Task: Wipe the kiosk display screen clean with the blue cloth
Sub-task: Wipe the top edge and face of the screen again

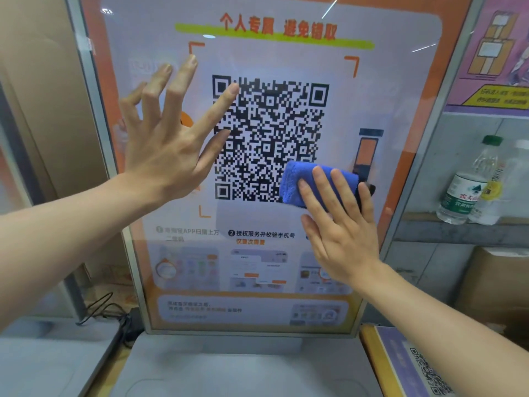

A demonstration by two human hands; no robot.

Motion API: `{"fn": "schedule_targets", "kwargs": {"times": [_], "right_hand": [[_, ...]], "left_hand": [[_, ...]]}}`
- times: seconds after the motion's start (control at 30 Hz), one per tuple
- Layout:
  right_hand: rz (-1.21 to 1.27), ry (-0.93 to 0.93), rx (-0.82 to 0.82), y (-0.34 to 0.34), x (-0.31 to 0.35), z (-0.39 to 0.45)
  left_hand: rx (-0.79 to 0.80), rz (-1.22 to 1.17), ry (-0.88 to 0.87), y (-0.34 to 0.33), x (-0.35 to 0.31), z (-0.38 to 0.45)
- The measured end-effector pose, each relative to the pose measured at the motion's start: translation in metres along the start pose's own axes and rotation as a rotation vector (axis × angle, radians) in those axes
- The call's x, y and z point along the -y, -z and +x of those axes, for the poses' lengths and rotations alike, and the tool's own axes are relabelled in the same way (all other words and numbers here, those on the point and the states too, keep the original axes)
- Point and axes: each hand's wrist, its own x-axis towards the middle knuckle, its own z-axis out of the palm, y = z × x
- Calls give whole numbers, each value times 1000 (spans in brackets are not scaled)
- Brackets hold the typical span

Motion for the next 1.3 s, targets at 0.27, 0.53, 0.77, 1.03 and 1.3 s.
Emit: {"fn": "schedule_targets", "kwargs": {"times": [0.27, 0.53, 0.77, 1.03, 1.3], "right_hand": [[-1, 259, 128, -4, 15, -39], [-22, 73, -6, 3, 1, 19], [41, -91, -16, -7, 46, 24], [56, 214, 143, -15, 78, -20], [6, 80, 24, -11, 66, 16]], "left_hand": [[-30, 3, -27, -4, 5, -2], [-58, -20, -52, -6, 11, -3], [-85, 11, -67, -6, 12, -4], [-53, 16, -56, -1, 12, -4], [-30, 8, -146, 8, 27, -4]]}}
